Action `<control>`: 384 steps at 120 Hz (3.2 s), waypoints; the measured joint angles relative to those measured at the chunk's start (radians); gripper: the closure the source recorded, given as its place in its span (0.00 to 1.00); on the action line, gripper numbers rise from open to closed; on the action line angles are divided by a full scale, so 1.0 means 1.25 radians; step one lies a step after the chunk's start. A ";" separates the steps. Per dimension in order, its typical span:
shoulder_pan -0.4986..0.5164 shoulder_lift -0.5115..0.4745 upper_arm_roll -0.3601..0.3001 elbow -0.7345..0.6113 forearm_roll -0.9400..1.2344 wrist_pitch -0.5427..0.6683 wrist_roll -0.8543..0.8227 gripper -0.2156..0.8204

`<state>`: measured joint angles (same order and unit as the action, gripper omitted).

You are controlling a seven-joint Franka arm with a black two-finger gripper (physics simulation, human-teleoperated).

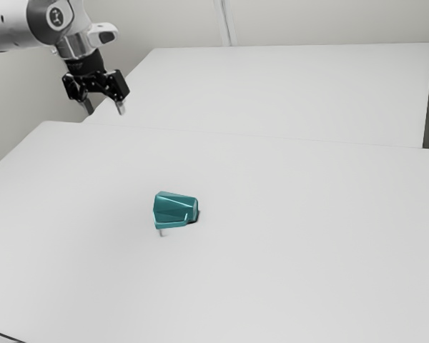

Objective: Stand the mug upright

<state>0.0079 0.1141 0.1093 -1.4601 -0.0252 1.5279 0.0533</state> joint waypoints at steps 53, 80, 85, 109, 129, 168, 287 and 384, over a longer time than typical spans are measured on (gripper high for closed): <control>0.030 -0.097 0.040 -0.500 -0.465 0.313 0.125 0.21; 0.017 -0.088 0.114 -0.622 -0.714 0.391 0.288 0.21; 0.022 -0.082 0.121 -0.624 -0.730 0.396 0.320 0.21; 0.107 -0.015 0.127 -0.633 -0.791 0.409 0.465 0.21; 0.106 0.020 0.126 -0.641 -0.862 0.413 0.573 0.21; 0.083 0.030 0.119 -0.655 -0.965 0.410 0.718 0.21; 0.038 0.074 0.072 -0.643 -1.111 0.440 0.849 0.86; 0.005 0.082 0.034 -0.344 -0.106 0.447 0.476 0.96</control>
<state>0.0136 0.2162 0.1519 -1.8899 -0.1575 2.0863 0.6485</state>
